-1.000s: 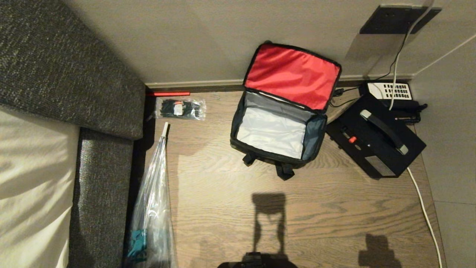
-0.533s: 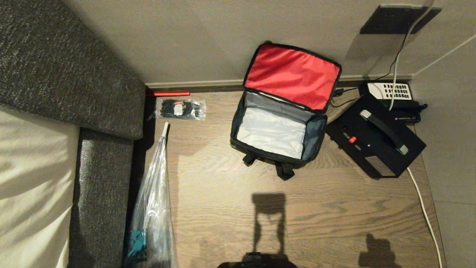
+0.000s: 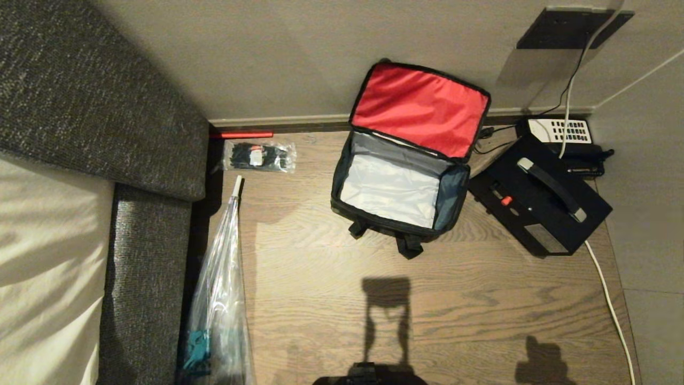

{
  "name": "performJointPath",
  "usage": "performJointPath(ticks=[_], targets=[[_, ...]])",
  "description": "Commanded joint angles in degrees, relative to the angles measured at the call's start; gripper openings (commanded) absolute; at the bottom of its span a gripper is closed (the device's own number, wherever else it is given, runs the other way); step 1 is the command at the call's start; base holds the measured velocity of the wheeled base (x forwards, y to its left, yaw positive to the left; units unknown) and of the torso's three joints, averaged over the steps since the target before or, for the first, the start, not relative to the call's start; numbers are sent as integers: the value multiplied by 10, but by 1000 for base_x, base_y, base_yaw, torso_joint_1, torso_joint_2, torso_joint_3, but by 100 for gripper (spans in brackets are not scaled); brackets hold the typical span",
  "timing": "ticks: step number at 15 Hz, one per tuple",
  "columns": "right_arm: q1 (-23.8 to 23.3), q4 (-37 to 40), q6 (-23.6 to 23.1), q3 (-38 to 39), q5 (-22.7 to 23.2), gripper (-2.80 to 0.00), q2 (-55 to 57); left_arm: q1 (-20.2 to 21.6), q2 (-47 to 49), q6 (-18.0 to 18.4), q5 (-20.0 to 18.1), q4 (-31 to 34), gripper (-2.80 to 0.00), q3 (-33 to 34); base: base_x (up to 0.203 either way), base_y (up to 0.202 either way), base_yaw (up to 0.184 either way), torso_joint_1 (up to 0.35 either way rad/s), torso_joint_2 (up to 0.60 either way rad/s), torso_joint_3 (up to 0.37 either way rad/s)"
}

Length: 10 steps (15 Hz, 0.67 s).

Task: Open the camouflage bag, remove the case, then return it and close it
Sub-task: Grip the handle again

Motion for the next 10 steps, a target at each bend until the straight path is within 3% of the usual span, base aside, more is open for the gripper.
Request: performJointPath(ticks=[1,10], targets=[[0,0,0,7,0,-280,-15,0,0,0,0,0,-280,0,0,0,0,0,0,0],[0,0,0,7,0,-280,-15,0,0,0,0,0,-280,0,0,0,0,0,0,0]])
